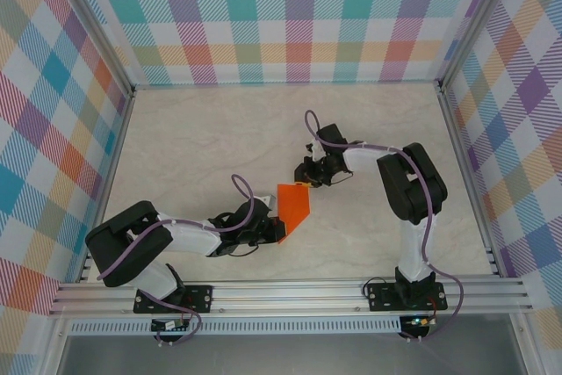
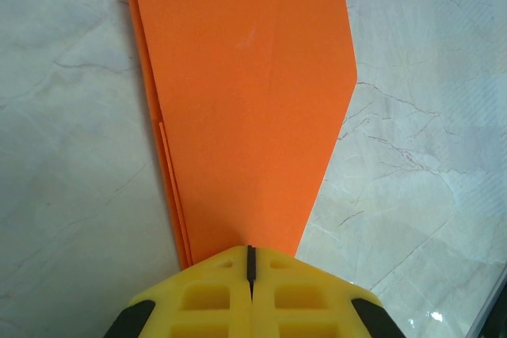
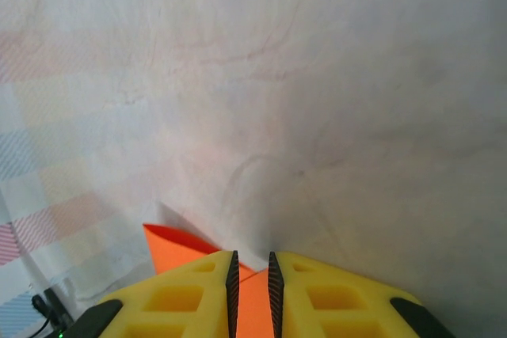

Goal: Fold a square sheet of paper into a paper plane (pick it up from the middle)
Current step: Fourth fold the wing at the center of the table.

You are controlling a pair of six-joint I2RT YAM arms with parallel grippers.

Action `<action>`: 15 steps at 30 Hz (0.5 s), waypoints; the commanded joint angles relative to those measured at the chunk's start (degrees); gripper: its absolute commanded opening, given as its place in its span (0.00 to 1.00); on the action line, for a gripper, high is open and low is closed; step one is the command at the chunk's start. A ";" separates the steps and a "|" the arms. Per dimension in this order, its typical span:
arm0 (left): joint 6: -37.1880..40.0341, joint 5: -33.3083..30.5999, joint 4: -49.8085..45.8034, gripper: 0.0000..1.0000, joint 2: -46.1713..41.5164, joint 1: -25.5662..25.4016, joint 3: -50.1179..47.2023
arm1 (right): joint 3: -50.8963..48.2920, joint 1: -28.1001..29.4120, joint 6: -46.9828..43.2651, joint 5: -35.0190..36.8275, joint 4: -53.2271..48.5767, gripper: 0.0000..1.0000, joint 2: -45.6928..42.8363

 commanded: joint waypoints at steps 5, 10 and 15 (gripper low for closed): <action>2.79 1.21 -18.07 0.04 1.99 -0.93 -3.62 | 1.85 -1.41 -3.05 7.45 -1.61 0.21 -1.01; 4.11 2.19 -18.68 0.04 1.97 -0.96 -2.82 | -0.89 -1.41 -3.51 7.65 -3.01 0.23 -9.28; 5.42 2.76 -19.31 0.04 1.53 -0.95 -1.86 | -9.28 -0.64 -1.13 1.81 1.89 0.23 -17.61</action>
